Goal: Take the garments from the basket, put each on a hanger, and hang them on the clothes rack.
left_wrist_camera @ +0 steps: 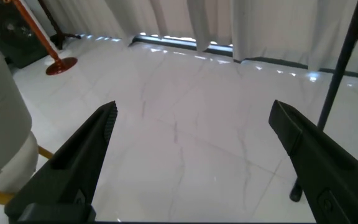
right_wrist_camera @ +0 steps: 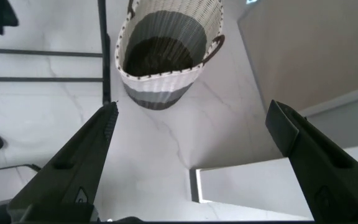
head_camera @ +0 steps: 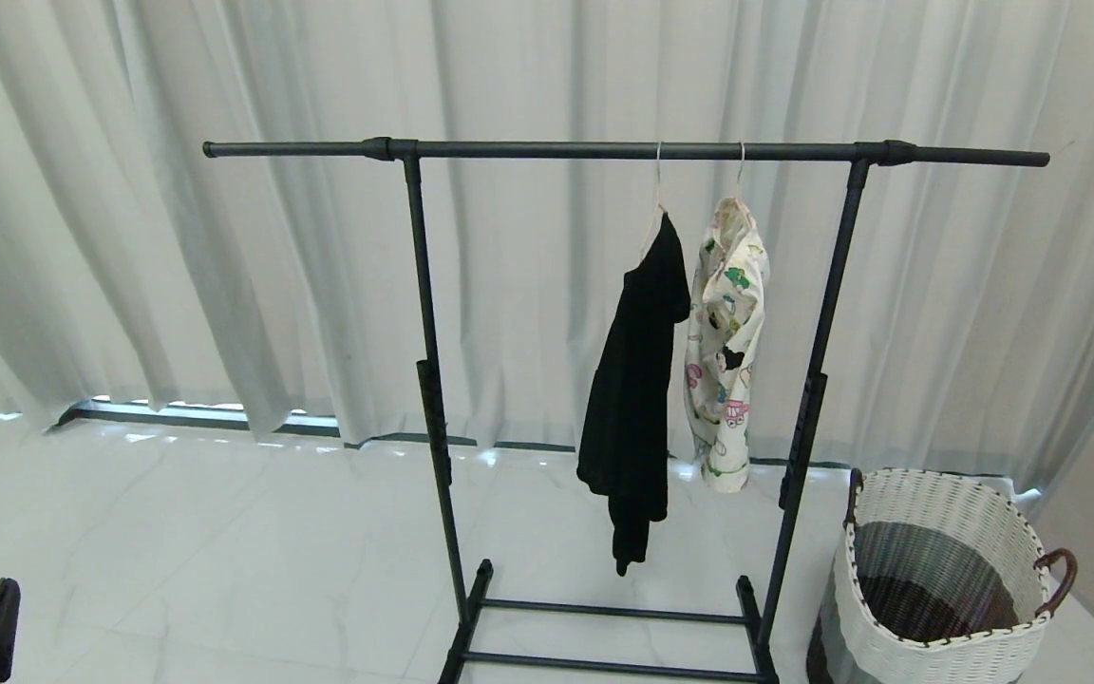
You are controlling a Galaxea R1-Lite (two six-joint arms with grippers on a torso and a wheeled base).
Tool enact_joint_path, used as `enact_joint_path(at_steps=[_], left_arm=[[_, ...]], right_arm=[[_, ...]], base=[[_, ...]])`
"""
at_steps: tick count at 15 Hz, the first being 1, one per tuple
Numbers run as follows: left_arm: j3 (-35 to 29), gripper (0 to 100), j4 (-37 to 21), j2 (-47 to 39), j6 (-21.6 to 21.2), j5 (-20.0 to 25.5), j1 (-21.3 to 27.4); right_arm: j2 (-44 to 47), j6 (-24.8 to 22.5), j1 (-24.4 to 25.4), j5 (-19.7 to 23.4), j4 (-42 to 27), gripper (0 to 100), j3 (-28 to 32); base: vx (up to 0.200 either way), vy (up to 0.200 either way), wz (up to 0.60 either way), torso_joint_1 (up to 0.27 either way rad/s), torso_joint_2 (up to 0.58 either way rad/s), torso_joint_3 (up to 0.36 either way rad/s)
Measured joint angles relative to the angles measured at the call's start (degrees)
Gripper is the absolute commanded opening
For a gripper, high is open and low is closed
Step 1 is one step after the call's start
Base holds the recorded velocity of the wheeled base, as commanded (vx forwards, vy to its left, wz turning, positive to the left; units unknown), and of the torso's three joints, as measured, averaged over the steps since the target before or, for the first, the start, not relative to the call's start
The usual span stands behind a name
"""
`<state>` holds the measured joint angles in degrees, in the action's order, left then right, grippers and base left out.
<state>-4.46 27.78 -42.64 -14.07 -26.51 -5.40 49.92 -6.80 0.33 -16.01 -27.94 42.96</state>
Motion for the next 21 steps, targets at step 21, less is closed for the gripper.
enact_joint_path(at_steps=[21], left_arm=[[4.44,100,-23.69,37.33,2.88,-3.04,0.28]], right_arm=[[-49.79,0.29,0.51,-15.27,32.89,100,-42.63]], base=[[0.000,0.000,0.00,-0.055,0.17,0.110]])
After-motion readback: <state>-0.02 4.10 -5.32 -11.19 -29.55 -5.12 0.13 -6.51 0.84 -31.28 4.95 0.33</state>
